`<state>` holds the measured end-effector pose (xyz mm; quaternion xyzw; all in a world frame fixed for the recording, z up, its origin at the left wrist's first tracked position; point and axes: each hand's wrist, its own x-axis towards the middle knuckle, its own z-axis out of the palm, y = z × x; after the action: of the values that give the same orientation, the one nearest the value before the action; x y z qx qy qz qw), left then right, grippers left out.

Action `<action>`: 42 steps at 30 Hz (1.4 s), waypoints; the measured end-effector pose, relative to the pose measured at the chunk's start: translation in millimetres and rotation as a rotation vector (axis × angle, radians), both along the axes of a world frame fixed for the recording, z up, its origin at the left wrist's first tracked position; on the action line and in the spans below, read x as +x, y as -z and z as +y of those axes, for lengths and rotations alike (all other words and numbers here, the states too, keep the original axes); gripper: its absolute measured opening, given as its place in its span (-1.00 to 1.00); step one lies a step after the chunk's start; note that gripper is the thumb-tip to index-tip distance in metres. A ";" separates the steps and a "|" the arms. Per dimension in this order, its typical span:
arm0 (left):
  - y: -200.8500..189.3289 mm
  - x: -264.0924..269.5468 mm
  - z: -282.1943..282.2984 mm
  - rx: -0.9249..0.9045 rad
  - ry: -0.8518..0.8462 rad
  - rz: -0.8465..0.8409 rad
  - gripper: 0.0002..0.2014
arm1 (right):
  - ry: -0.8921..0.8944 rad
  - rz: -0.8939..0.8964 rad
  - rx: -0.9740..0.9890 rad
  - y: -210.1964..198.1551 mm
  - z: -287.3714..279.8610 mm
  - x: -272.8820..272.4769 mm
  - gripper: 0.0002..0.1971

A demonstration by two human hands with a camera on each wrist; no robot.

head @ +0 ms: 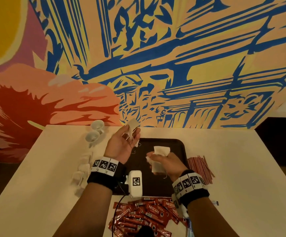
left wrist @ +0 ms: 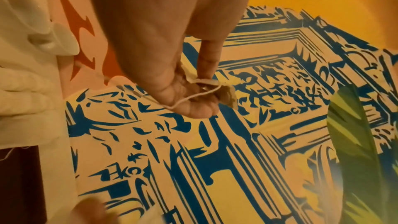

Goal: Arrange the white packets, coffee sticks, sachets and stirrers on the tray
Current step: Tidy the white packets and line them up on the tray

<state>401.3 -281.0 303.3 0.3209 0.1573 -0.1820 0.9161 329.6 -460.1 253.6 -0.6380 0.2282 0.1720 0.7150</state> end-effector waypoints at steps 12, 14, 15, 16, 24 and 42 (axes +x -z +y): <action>29.1 115.3 37.3 0.840 0.391 -0.172 -0.80 | 0.168 0.157 0.071 33.5 -7.7 23.1 -0.64; 43.2 137.6 36.8 1.077 0.499 -0.286 -0.85 | 0.176 0.164 0.096 38.2 -7.4 26.3 -0.66; 51.8 147.6 36.3 1.206 0.562 -0.372 -0.87 | 0.179 0.163 0.111 39.1 -7.0 27.8 -0.67; 61.2 156.7 35.2 1.324 0.615 -0.461 -0.87 | 0.188 0.160 0.129 40.5 -6.5 29.9 -0.68; 134.5 193.0 9.5 1.583 0.939 -0.796 -0.79 | 0.275 0.144 0.259 63.9 -3.2 47.2 -0.59; 199.5 228.0 -10.4 1.802 1.201 -0.877 -0.76 | 0.210 0.286 0.036 102.0 13.4 108.4 -0.72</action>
<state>629.3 -291.4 103.8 0.9130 -0.2775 -0.2820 0.0994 438.0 -446.7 151.6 -0.5669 0.3900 0.1895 0.7004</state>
